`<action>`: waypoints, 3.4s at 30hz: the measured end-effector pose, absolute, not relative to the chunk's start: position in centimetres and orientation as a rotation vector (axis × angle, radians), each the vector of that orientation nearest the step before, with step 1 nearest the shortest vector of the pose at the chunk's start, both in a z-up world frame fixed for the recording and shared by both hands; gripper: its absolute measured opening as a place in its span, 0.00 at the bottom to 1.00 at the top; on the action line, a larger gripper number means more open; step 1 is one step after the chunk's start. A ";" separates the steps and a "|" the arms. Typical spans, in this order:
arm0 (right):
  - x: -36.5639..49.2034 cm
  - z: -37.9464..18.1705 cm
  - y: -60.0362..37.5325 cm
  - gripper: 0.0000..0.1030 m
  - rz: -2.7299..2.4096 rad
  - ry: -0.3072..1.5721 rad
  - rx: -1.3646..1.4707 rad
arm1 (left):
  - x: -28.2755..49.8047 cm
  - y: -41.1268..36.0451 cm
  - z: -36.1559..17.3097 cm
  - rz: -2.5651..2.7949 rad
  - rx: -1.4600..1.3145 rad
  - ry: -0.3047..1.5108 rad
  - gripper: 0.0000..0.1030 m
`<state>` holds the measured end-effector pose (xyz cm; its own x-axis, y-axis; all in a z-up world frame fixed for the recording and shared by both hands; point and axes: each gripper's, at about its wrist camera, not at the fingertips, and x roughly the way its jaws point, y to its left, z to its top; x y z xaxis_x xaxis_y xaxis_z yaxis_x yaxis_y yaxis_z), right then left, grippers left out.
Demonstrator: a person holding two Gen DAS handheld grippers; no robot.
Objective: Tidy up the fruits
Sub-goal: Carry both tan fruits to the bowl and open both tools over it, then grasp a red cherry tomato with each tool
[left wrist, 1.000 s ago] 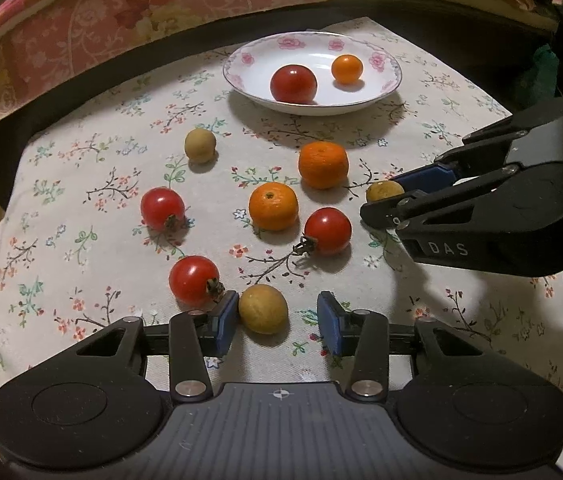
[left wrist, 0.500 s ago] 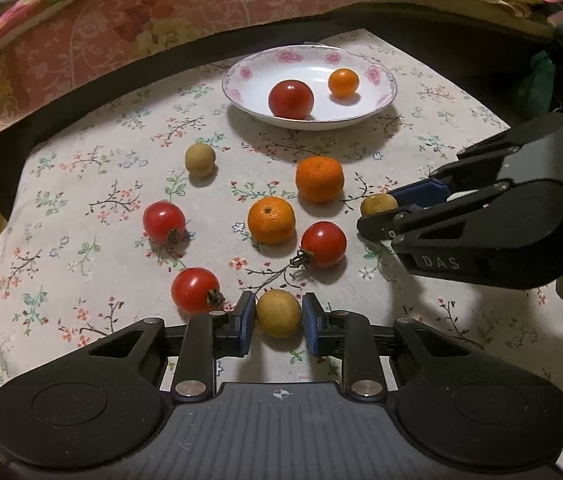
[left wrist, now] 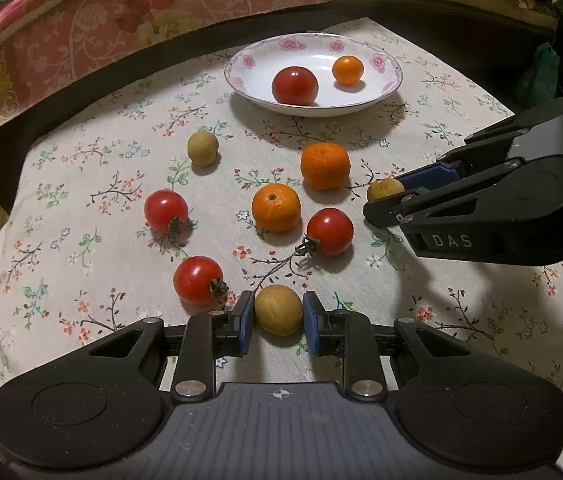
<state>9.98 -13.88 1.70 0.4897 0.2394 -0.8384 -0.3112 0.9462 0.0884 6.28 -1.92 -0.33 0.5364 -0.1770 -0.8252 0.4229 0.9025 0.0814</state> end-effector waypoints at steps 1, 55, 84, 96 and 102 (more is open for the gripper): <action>10.0 1.7 -13.9 0.24 0.334 1.006 -0.078 | 6.3 -2.0 -0.3 -0.365 0.287 0.943 0.32; 18.2 5.3 -19.3 0.24 0.179 0.945 0.044 | 19.2 -6.2 5.0 -0.353 0.180 0.775 0.32; 20.3 4.5 -20.6 0.29 0.162 0.923 0.118 | 20.6 -5.9 4.9 -0.356 0.177 0.780 0.36; 19.7 6.3 -21.1 0.29 0.151 0.883 0.149 | 18.6 -4.3 5.9 -0.339 0.201 0.776 0.38; 18.5 7.1 -20.1 0.29 0.177 0.878 0.141 | 17.1 -3.4 6.7 -0.332 0.204 0.771 0.40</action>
<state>18.49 -20.11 7.10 0.6253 0.2115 -0.7512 -0.0962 0.9761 0.1948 17.09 -3.39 6.73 0.6687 -0.2185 -0.7107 0.3665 0.9285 0.0594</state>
